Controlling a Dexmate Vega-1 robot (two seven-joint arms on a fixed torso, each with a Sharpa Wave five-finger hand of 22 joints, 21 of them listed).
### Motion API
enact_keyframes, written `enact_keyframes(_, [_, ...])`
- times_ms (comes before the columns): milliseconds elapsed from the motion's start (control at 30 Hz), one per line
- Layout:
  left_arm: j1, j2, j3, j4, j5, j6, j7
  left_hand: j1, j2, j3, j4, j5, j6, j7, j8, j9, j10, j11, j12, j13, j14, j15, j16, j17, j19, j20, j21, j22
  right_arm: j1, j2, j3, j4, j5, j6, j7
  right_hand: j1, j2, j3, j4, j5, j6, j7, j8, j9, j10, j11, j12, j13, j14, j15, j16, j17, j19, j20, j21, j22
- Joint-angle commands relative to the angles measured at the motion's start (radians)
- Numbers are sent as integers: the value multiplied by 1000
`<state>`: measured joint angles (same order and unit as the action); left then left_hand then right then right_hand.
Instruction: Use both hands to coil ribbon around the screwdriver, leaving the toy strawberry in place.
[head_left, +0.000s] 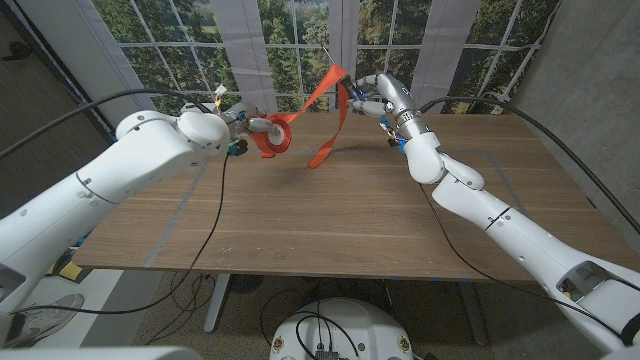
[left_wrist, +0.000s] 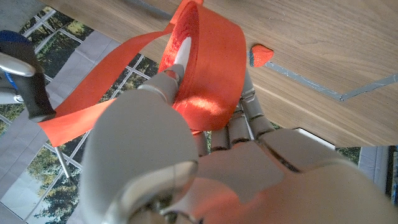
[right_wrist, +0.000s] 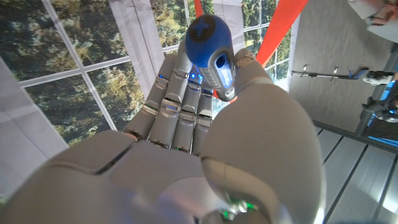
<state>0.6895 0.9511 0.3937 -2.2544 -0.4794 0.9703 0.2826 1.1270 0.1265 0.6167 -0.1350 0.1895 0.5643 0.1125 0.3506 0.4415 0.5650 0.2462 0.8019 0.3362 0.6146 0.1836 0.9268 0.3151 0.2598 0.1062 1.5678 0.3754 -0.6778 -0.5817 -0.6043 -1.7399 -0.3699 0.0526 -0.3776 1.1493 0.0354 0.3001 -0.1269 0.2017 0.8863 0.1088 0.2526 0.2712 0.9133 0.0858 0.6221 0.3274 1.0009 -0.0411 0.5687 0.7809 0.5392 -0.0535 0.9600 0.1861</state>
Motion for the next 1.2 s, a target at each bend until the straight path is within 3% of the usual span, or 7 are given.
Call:
enact_keyframes(33, [54,-80,-54,89,37,-118,140,67,63,6,-7,3,321,16,-11,17,317,-304,159,178,255,-306,2,242,11,-1,3,-1,14,-9,-5,-8,76,116,111,118,126,9,3,9,139,-132,2,3,104,-94,0,150,127,-174,-4,3,-6,-14,5,1])
enact_keyframes(267, [26,-119,-38,146,59,-154,161,69,60,3,-13,3,327,17,-24,7,331,-301,159,176,267,-311,11,248,25,-9,3,-5,-2,-13,8,-31,63,139,118,119,124,9,1,9,141,-131,2,3,106,-93,-1,151,126,-175,-5,7,-8,-14,9,1])
enact_keyframes(400, [34,-175,-68,179,47,-184,206,71,58,2,-17,3,333,18,-33,0,338,-298,161,182,274,-316,17,252,34,-13,3,-7,-6,-14,11,-31,66,137,134,118,125,8,2,9,142,-131,1,3,106,-94,-3,151,127,-174,-6,6,-10,-14,12,1])
enact_keyframes(533, [17,-188,-90,228,6,-231,158,73,58,1,-20,3,340,19,-41,-7,339,-297,160,187,278,-319,21,254,42,-15,3,-9,-10,-16,12,-29,75,157,150,119,125,8,1,9,141,-129,0,2,106,-91,-4,153,126,-174,-7,8,-12,-14,14,0])
enact_keyframes(667, [-34,-179,-73,275,-27,-233,84,75,58,0,-21,3,342,20,-47,-11,342,-294,156,183,275,-318,22,257,43,-15,3,-11,-12,-16,9,-33,67,181,157,118,125,8,2,9,141,-130,-1,2,106,-91,-5,153,125,-173,-7,8,-15,-15,15,0])
enact_keyframes(900, [-97,-194,-52,374,-78,-323,-31,77,59,-2,-23,3,347,25,-58,-19,342,-290,151,184,274,-315,23,258,42,-13,2,-13,-10,-13,3,-33,62,222,179,118,124,7,1,9,143,-133,0,5,109,-96,-5,156,120,-173,-9,13,-20,-16,19,0])
enact_keyframes(1200, [-198,-203,29,384,-32,-310,-56,79,60,-3,-23,3,353,28,-73,-29,343,-290,146,186,275,-313,23,255,42,-10,2,-16,-10,-14,-9,-43,-3,182,200,118,123,6,1,9,145,-135,0,5,111,-93,-8,155,120,-175,-10,16,-25,-17,23,0])
